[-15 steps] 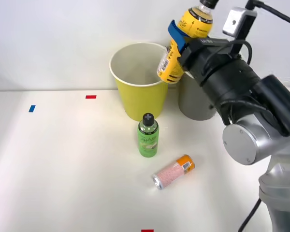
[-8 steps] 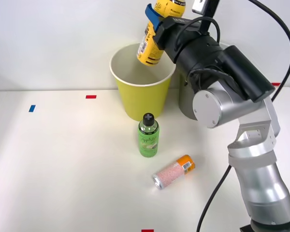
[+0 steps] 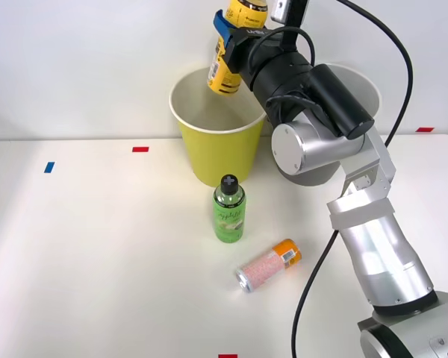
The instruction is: Put cans in the gray bin, plastic bottles in the light green bin
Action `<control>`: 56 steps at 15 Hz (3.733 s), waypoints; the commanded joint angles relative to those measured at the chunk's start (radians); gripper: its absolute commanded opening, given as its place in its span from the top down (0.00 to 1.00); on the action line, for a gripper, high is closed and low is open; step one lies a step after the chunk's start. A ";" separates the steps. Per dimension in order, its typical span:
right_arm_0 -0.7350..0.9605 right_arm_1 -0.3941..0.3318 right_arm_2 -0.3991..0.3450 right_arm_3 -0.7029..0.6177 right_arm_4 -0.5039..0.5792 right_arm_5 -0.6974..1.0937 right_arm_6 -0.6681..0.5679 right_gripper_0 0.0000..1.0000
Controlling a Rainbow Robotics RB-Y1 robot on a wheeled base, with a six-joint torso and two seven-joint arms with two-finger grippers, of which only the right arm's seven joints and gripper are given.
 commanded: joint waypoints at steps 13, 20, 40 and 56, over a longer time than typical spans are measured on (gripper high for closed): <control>0.028 -0.018 0.055 0.001 0.013 -0.050 0.054 0.38; 0.108 -0.038 0.089 -0.028 0.002 -0.262 0.042 0.38; 1.298 -0.326 0.032 -0.592 -0.087 -0.661 -0.040 0.38; 1.421 -0.182 -0.040 -0.238 0.117 -0.882 0.020 0.38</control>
